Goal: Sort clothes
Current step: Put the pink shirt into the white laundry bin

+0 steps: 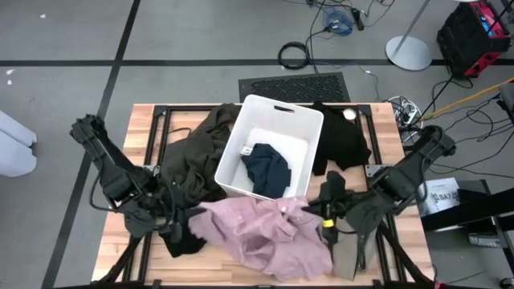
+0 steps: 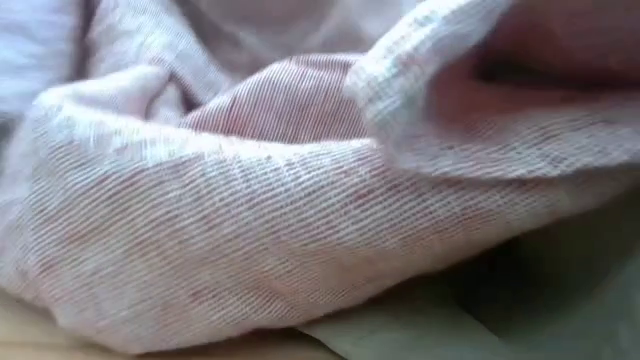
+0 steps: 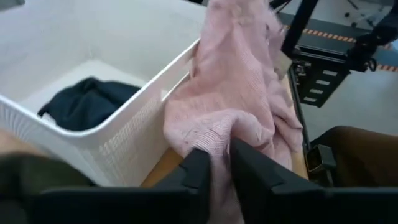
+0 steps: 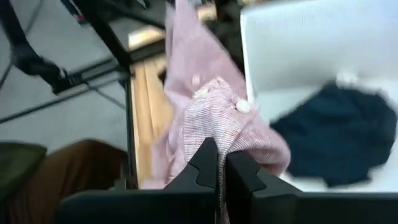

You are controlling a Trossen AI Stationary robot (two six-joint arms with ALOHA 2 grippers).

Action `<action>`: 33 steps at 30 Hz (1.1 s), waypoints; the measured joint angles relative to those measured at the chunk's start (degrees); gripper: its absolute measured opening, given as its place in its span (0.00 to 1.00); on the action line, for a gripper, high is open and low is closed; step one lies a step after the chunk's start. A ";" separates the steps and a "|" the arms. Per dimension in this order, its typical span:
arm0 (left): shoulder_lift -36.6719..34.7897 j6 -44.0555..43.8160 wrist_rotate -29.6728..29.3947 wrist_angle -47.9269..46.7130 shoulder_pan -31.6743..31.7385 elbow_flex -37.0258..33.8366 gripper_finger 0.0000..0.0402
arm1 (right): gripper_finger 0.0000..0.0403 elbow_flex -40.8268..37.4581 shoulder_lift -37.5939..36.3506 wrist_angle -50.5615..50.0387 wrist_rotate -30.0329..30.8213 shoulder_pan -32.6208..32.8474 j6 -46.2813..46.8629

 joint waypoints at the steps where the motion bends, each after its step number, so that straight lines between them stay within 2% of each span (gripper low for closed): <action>1: 0.29 -1.32 0.02 -0.65 0.04 0.00 0.24 | 0.00 -1.23 0.07 0.18 -0.82 0.03 1.09; 3: 0.93 -1.61 0.57 -0.72 0.02 0.00 0.30 | 0.00 -4.15 0.08 2.58 -2.10 0.58 2.32; 7: 1.52 -1.13 2.76 -0.47 0.01 0.00 0.38 | 0.00 -11.36 0.15 16.10 -6.56 1.24 -0.37; 10: 1.52 1.29 2.70 -0.27 -0.01 0.00 0.40 | 0.00 -16.80 0.32 28.27 -10.71 0.74 -3.74; 13: 1.52 2.04 2.18 0.06 0.06 0.00 0.40 | 0.00 -21.01 0.84 33.32 -11.23 -1.01 -4.46; 19: 1.50 2.89 1.94 0.13 0.76 0.02 0.40 | 0.00 -25.20 1.27 32.06 -6.78 -5.74 -2.02; 23: 1.50 2.91 1.92 0.09 0.76 0.02 0.40 | 0.00 -25.14 1.26 26.18 -6.89 -8.15 -0.58; 26: 1.50 2.91 1.92 0.09 0.76 0.02 0.40 | 0.00 -25.18 0.98 18.20 -6.88 -9.92 2.42; 29: 1.50 2.91 1.91 0.09 0.76 0.02 0.40 | 0.00 -25.22 0.68 11.62 -3.27 -11.56 6.02; 33: 1.52 2.94 0.85 0.09 0.76 0.02 0.40 | 0.00 -25.23 0.48 10.93 -2.21 -14.49 5.96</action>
